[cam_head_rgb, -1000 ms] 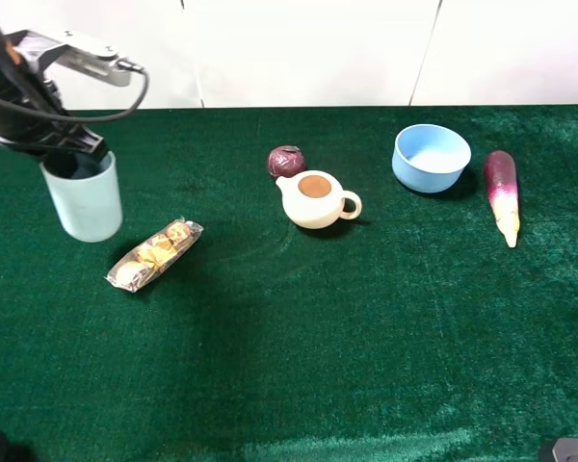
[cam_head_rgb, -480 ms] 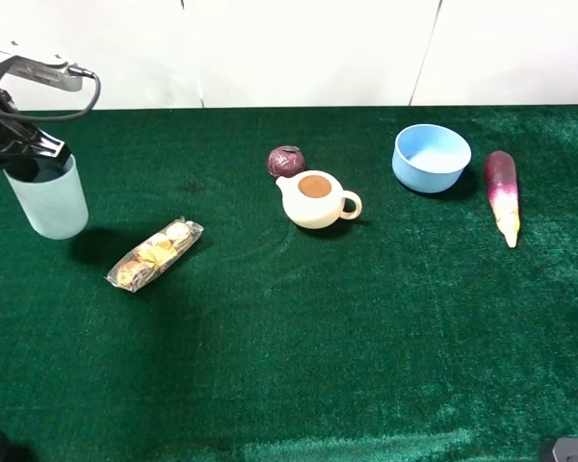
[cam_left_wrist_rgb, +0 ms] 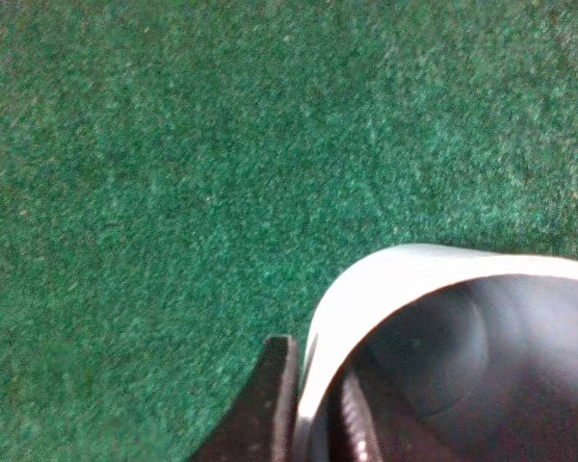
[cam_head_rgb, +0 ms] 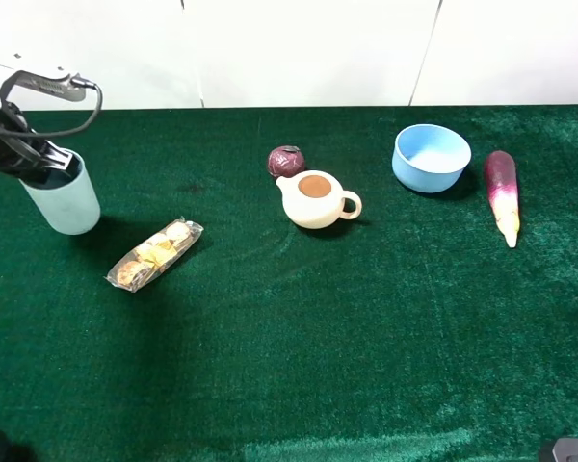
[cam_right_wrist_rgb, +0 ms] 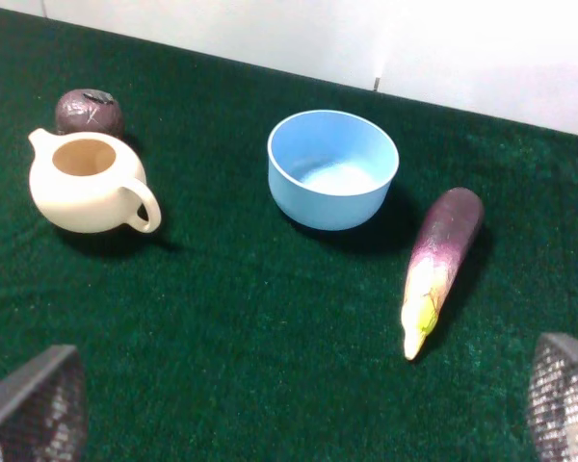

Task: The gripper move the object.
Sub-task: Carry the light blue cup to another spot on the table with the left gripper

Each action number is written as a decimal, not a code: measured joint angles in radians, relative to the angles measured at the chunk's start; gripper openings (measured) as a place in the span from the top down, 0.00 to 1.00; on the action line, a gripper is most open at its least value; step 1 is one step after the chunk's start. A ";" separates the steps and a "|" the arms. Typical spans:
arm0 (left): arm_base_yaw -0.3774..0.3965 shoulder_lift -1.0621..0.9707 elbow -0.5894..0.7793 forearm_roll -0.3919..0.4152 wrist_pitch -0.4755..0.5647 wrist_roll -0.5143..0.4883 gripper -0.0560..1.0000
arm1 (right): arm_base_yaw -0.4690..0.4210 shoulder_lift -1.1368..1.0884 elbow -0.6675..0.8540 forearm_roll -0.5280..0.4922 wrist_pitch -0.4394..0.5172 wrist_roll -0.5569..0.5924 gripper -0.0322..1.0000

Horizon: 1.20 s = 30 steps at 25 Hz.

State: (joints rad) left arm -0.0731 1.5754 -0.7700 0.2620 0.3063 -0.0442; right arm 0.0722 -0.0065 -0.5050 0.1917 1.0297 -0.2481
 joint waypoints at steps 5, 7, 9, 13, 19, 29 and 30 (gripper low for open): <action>0.000 0.000 0.043 0.000 -0.079 -0.001 0.89 | 0.000 0.000 0.000 0.000 0.000 0.000 0.30; 0.000 0.000 0.058 0.001 -0.103 -0.001 0.89 | 0.000 0.000 0.000 0.000 0.000 0.000 0.30; 0.000 0.000 0.068 0.001 -0.111 -0.001 0.89 | 0.000 0.000 0.000 0.000 0.000 0.000 0.30; 0.000 0.000 0.068 0.001 -0.120 -0.001 0.89 | 0.000 0.000 0.000 0.000 0.000 0.000 0.30; 0.000 0.000 0.068 0.001 -0.122 -0.001 0.89 | 0.000 0.000 0.000 0.000 0.000 0.000 0.30; 0.000 0.000 0.068 0.001 -0.125 -0.001 0.81 | 0.000 0.000 0.000 0.000 0.000 0.000 0.30; 0.000 0.000 0.068 0.001 -0.125 -0.001 0.81 | 0.000 0.000 0.000 0.000 0.000 0.000 0.30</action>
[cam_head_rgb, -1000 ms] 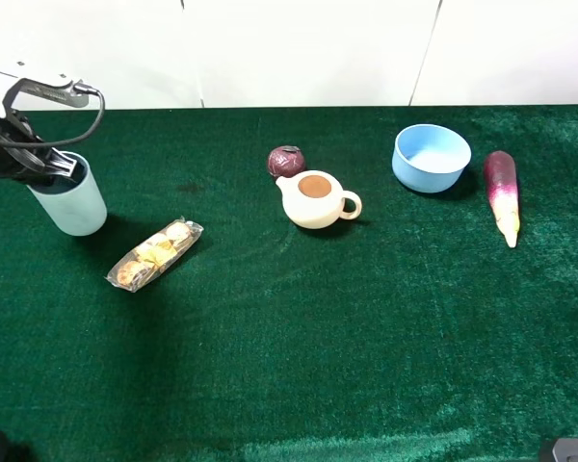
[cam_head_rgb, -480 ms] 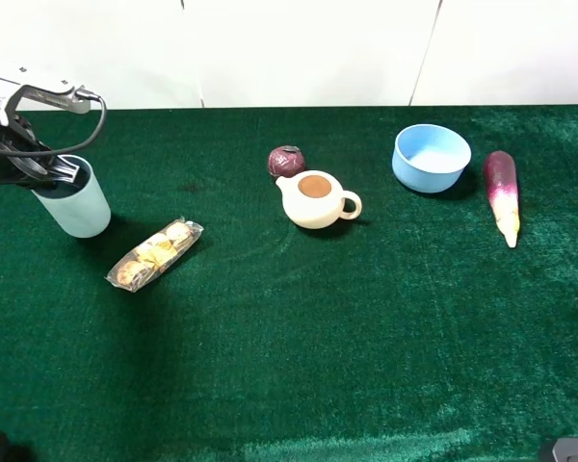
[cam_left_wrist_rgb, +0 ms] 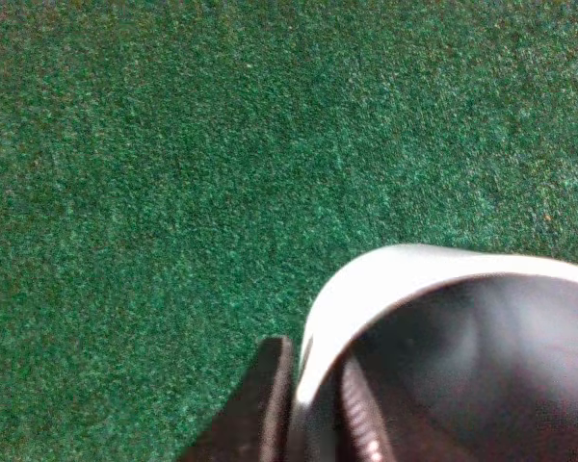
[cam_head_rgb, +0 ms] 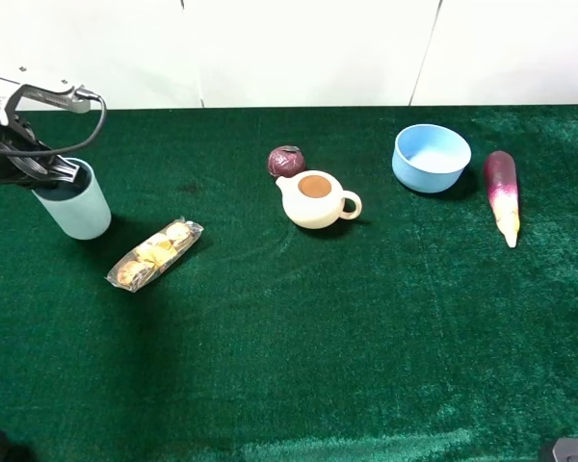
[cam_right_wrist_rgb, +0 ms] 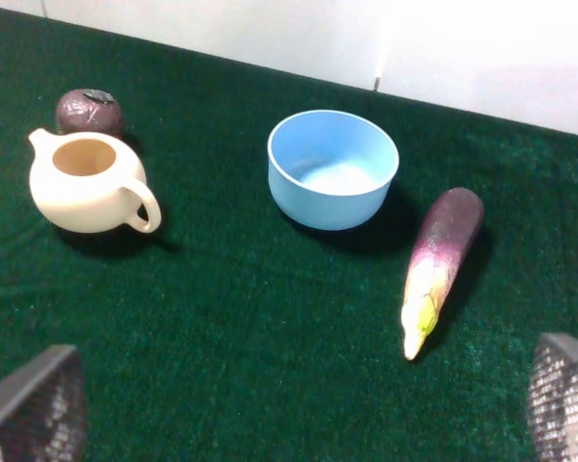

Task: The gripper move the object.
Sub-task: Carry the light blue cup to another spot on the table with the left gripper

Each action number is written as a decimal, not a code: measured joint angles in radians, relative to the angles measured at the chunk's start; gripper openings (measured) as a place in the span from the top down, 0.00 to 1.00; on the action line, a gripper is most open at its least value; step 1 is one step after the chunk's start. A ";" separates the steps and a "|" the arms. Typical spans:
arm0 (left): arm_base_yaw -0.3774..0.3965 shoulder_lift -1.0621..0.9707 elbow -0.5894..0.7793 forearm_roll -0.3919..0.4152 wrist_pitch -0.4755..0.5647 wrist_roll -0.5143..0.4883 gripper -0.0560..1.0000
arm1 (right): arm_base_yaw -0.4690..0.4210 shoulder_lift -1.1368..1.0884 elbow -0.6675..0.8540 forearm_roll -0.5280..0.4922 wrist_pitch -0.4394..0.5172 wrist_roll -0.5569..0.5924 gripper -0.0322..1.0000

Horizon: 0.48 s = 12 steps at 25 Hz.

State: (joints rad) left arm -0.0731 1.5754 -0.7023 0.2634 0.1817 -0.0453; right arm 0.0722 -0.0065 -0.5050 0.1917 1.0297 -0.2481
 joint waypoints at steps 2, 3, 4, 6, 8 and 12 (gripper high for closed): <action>0.000 0.000 0.000 0.000 0.000 0.000 0.61 | 0.000 0.000 0.000 0.000 0.000 0.000 0.30; 0.000 0.000 0.000 0.000 0.000 0.000 0.51 | 0.000 0.000 0.000 0.000 0.000 0.000 0.30; 0.000 0.000 0.000 0.000 0.000 0.000 0.41 | 0.000 0.000 0.000 0.000 0.000 0.000 0.30; 0.000 0.000 0.000 0.000 0.000 0.000 0.25 | 0.000 0.000 0.000 0.000 0.000 0.000 0.30; 0.000 0.000 0.000 0.000 0.000 0.000 0.13 | 0.000 0.000 0.000 0.000 0.000 0.000 0.30; 0.000 0.000 0.000 0.000 0.000 0.000 0.07 | 0.000 0.000 0.000 0.000 0.000 0.000 0.30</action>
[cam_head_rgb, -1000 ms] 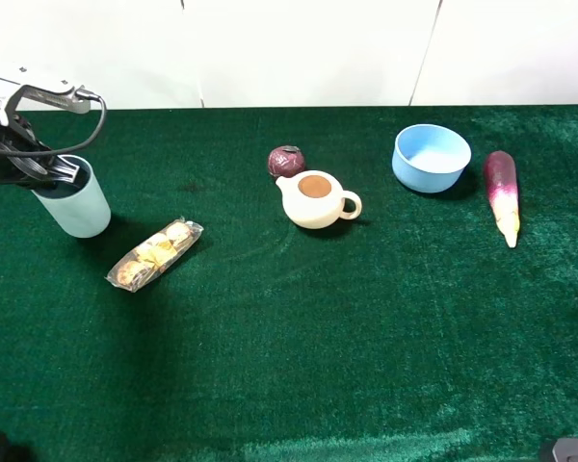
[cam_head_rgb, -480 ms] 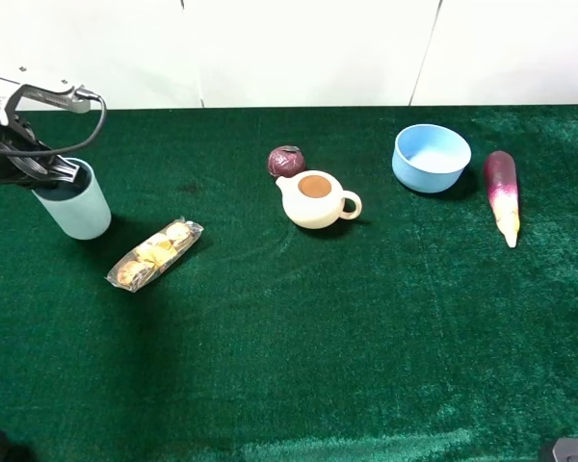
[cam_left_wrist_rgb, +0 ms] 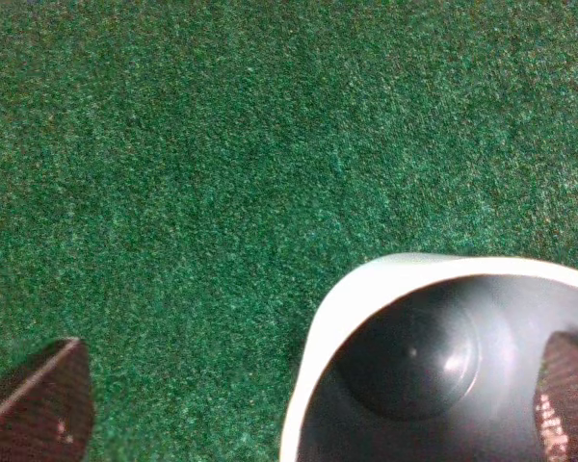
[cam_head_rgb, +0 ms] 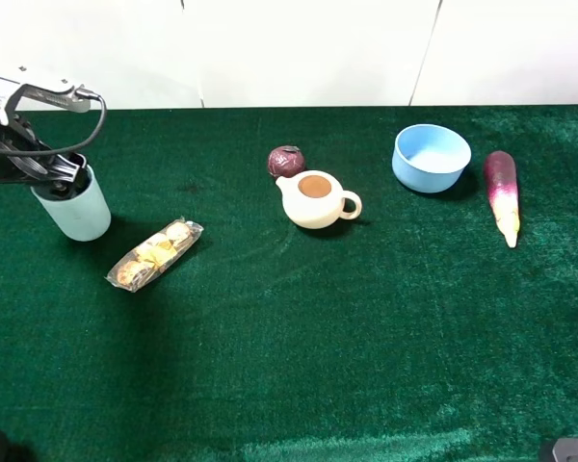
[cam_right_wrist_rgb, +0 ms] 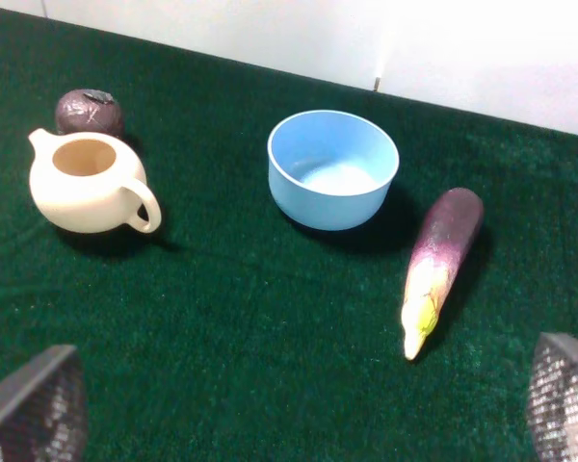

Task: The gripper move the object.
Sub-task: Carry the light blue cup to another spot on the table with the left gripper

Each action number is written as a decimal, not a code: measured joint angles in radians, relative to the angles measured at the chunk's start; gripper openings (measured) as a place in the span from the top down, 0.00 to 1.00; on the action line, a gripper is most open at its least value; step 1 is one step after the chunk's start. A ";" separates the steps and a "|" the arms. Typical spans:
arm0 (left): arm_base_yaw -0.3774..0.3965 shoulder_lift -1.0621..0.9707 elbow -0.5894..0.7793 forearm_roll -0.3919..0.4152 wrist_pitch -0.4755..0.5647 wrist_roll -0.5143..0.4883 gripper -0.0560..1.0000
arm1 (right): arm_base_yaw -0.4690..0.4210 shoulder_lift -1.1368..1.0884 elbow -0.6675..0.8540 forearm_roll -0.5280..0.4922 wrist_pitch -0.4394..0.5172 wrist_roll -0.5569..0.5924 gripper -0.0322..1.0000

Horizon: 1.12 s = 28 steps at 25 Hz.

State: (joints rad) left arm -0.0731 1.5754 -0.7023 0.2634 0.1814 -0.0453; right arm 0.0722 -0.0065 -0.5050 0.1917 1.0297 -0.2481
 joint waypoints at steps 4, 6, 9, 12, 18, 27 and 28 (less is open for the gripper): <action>0.000 0.000 0.000 0.000 0.000 0.000 0.06 | 0.000 0.000 0.000 0.000 0.000 0.000 0.30; 0.000 0.000 0.000 0.000 0.000 0.000 0.06 | 0.000 0.000 0.000 0.000 0.000 0.000 0.30; 0.000 0.000 0.000 0.000 0.000 0.000 0.06 | 0.000 0.000 0.000 0.000 0.000 0.000 0.30; 0.000 -0.007 0.000 0.000 0.000 0.000 0.06 | 0.000 0.000 0.000 0.000 0.000 0.000 0.30; 0.000 -0.051 0.000 0.000 0.025 0.000 0.06 | 0.000 0.000 0.000 0.000 0.000 0.000 0.30; 0.000 -0.127 -0.001 0.000 0.126 -0.003 0.06 | 0.000 0.000 0.000 0.000 0.000 0.000 0.30; 0.000 -0.142 -0.004 0.000 0.144 -0.008 0.06 | 0.000 0.000 0.000 0.000 0.000 0.000 0.30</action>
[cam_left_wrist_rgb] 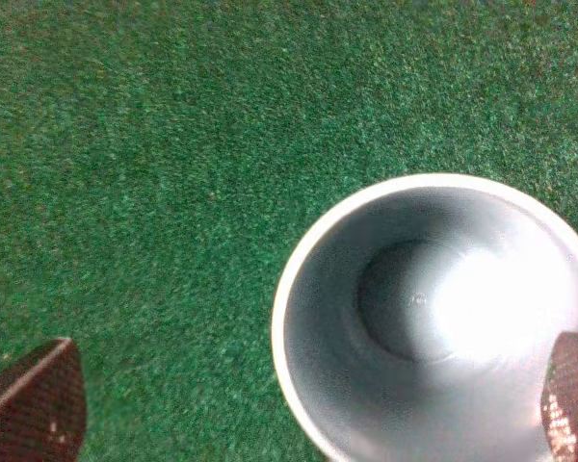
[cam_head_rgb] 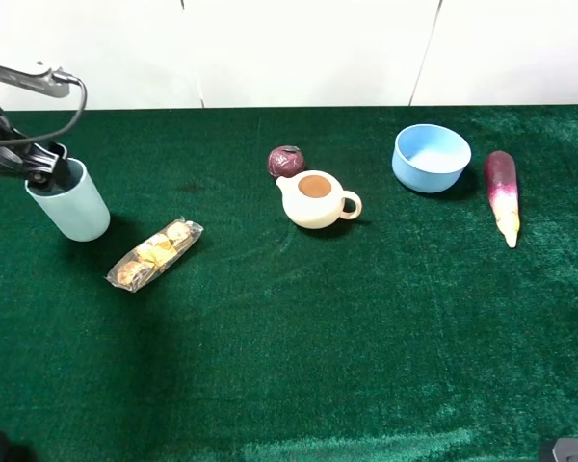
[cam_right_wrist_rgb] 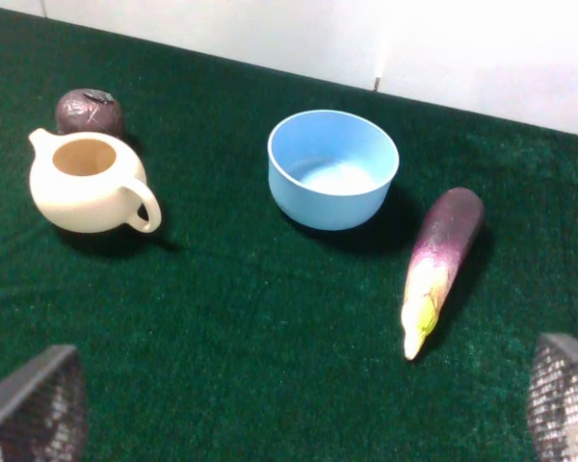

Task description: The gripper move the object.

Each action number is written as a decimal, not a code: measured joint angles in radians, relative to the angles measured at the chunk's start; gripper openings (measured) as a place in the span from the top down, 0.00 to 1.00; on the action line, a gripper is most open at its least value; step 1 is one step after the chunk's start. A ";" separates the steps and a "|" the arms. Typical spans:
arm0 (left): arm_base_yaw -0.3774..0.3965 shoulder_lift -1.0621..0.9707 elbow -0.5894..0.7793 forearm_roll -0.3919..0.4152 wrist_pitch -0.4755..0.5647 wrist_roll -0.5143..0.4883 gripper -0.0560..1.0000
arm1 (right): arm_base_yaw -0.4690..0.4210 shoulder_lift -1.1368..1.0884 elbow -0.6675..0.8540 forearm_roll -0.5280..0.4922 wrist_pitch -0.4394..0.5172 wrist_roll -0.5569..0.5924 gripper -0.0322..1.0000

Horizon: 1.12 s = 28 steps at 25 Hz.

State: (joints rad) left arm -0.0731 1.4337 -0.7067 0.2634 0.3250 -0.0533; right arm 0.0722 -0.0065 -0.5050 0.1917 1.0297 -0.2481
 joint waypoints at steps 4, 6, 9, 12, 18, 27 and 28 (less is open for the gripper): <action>0.000 -0.064 -0.028 0.000 0.096 -0.015 0.03 | 0.000 0.000 0.000 0.000 0.000 0.000 0.30; 0.000 -0.101 -0.047 0.000 0.155 -0.018 0.02 | 0.000 0.000 0.000 0.000 0.000 0.000 0.30; 0.000 -0.172 -0.068 0.000 0.224 -0.018 0.01 | 0.000 0.000 0.000 0.000 0.000 0.000 0.30; 0.000 -0.267 -0.076 0.001 0.276 -0.018 0.01 | 0.000 0.000 0.000 0.000 0.000 0.000 0.30; 0.000 -0.487 -0.076 -0.016 0.395 -0.018 0.01 | 0.000 0.000 0.000 0.000 0.000 0.000 0.30; 0.000 -0.821 -0.076 -0.099 0.566 -0.018 0.01 | 0.000 0.000 0.000 0.000 0.000 0.000 0.30; 0.000 -0.854 -0.076 -0.104 0.573 -0.018 0.01 | 0.000 0.000 0.000 0.000 0.000 0.000 0.30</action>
State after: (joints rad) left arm -0.0731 0.5802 -0.7825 0.1590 0.8979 -0.0713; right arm 0.0722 -0.0065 -0.5050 0.1917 1.0298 -0.2481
